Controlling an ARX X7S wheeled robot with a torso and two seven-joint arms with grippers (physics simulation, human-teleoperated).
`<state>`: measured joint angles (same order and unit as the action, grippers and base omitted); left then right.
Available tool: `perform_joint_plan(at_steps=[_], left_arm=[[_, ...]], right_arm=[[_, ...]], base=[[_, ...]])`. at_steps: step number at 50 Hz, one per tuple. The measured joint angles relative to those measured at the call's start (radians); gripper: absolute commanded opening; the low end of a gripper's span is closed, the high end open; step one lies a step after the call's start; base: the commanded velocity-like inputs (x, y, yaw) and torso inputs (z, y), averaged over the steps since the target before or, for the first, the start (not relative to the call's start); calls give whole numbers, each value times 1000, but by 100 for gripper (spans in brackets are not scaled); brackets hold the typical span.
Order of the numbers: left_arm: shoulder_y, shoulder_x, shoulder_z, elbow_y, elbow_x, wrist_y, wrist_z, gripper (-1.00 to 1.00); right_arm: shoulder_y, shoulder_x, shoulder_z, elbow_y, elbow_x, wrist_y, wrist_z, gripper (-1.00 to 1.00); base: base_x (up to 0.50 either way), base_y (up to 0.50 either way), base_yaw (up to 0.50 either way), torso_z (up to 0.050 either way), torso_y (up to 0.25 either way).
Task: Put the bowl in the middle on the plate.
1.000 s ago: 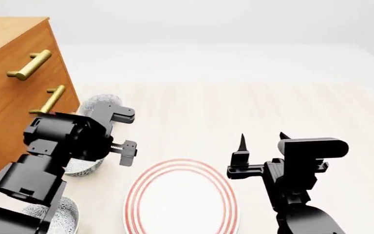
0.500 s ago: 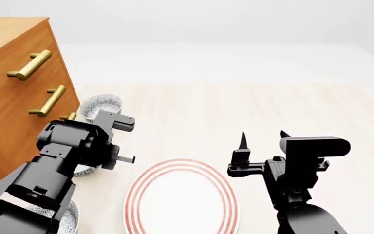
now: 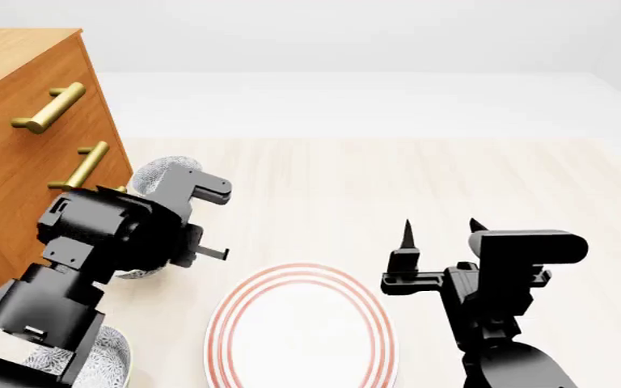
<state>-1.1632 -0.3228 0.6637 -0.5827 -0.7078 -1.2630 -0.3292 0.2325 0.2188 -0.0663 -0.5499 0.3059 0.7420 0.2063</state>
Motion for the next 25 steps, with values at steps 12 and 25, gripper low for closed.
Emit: perform_joint_plan(at_steps=[12, 25], left_arm=[[4, -43, -20, 207, -51, -85, -56, -100], [35, -118, -13, 646, -256, -234, -189, -100]], right_arm=[[-3, 4, 0, 0, 6, -7, 5, 100], [-1, 9, 5, 1, 13, -9, 13, 100]], base=[[0, 0, 0, 0, 0], [0, 0, 0, 0, 1]])
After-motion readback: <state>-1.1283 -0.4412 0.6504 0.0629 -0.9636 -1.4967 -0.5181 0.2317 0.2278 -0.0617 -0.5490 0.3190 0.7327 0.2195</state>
